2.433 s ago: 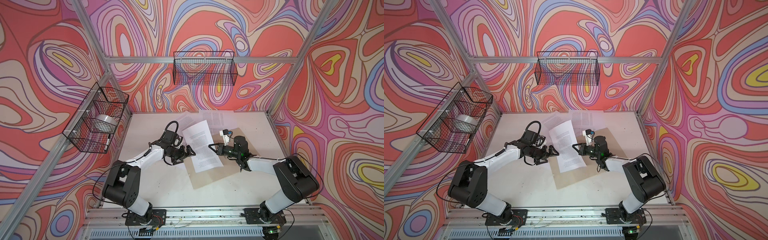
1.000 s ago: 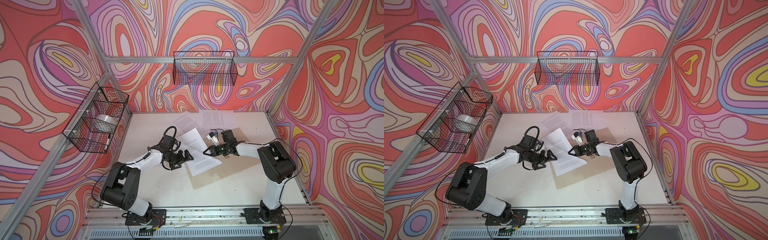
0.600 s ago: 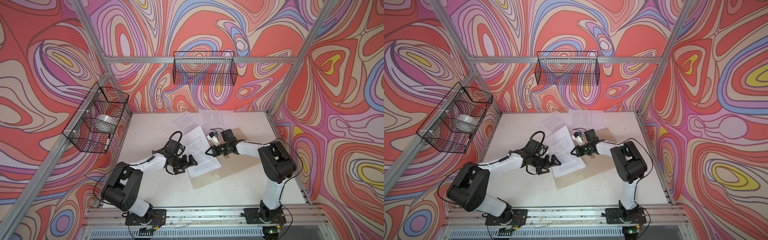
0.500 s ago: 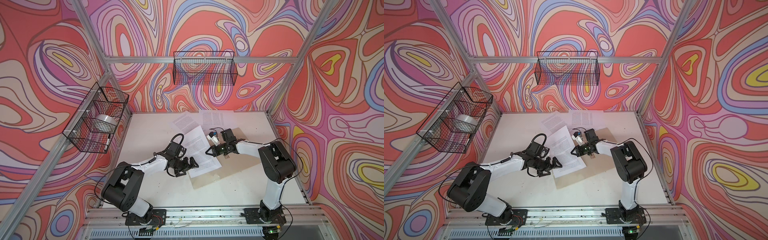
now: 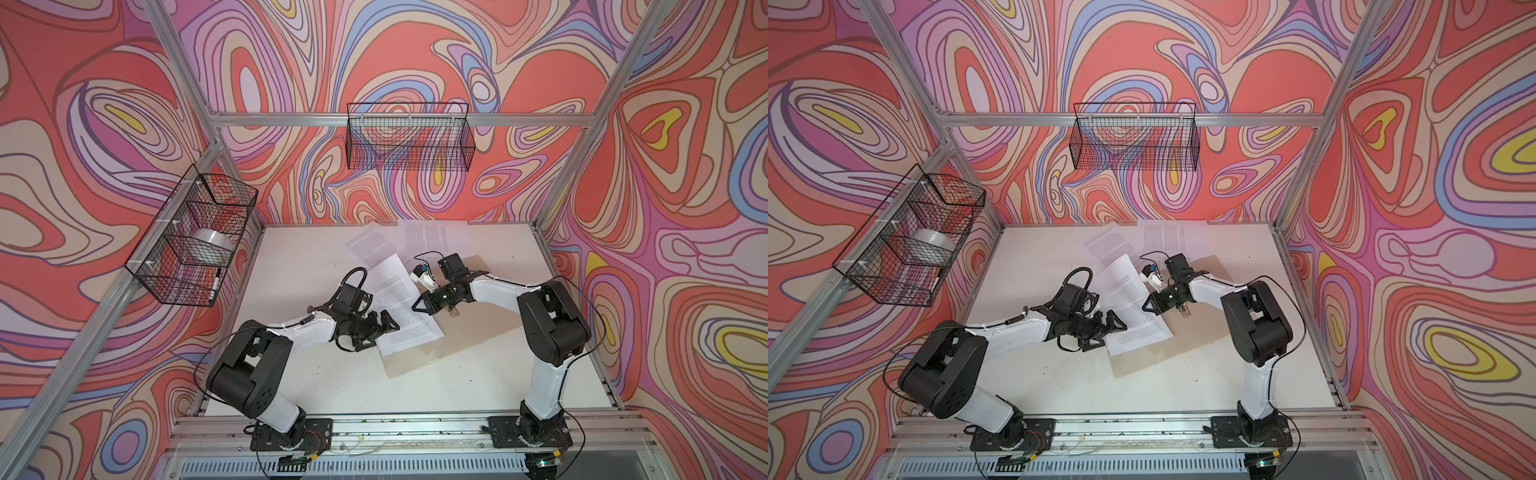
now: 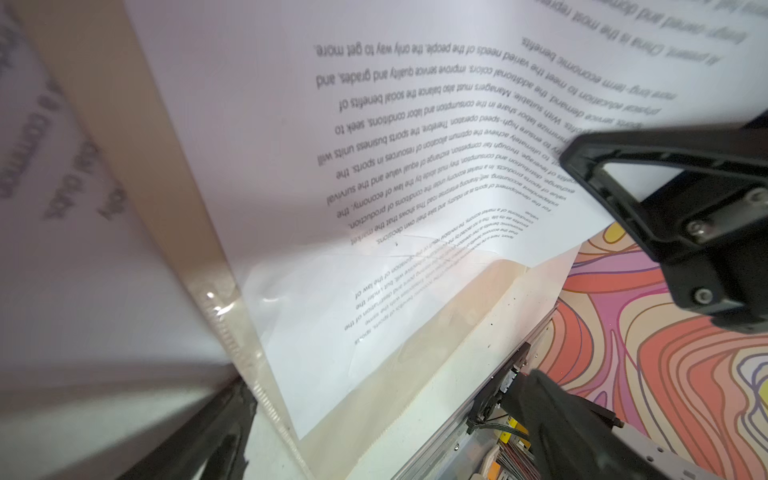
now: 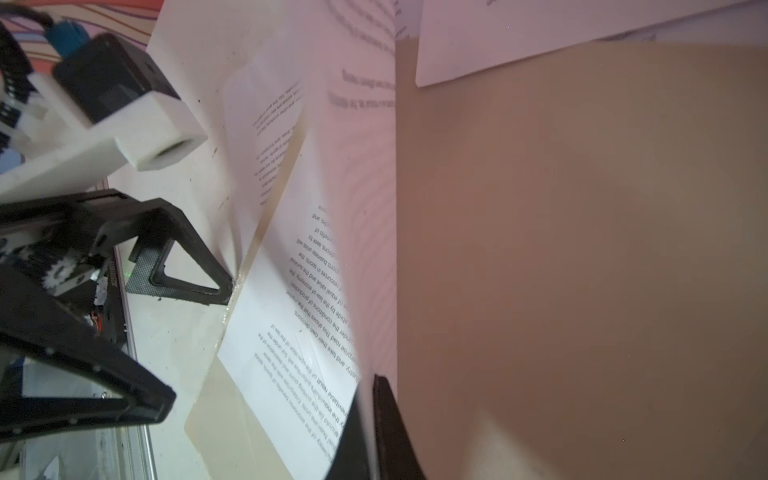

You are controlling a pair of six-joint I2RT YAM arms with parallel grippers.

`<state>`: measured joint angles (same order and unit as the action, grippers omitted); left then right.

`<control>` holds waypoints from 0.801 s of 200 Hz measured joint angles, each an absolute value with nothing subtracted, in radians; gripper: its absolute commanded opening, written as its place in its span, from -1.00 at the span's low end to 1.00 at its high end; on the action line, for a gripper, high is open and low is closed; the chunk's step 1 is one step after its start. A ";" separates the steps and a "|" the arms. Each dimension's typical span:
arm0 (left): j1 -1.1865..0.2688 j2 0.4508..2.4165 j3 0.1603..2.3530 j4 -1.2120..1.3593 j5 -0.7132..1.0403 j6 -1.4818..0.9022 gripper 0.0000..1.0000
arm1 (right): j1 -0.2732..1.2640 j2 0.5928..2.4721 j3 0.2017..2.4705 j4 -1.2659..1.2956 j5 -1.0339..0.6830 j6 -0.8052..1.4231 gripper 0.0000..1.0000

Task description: Put the files into the folder

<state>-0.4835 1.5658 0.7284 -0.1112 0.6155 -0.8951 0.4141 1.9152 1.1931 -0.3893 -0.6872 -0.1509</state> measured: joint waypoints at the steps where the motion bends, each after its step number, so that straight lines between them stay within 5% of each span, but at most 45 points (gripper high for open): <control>1: -0.484 1.567 0.729 -0.110 0.617 -0.895 1.00 | 0.414 1.915 1.195 -0.392 -0.687 -0.154 -1.00; 160: -0.484 1.609 0.771 -0.111 0.632 -0.887 1.00 | 0.373 1.967 1.320 -0.538 -0.666 -0.400 -1.00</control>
<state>-0.4835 1.6093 0.7708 -0.1108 0.6319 -0.8867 0.3729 1.9675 1.3197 -0.5377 -0.6662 -0.4004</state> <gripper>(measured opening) 0.995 0.047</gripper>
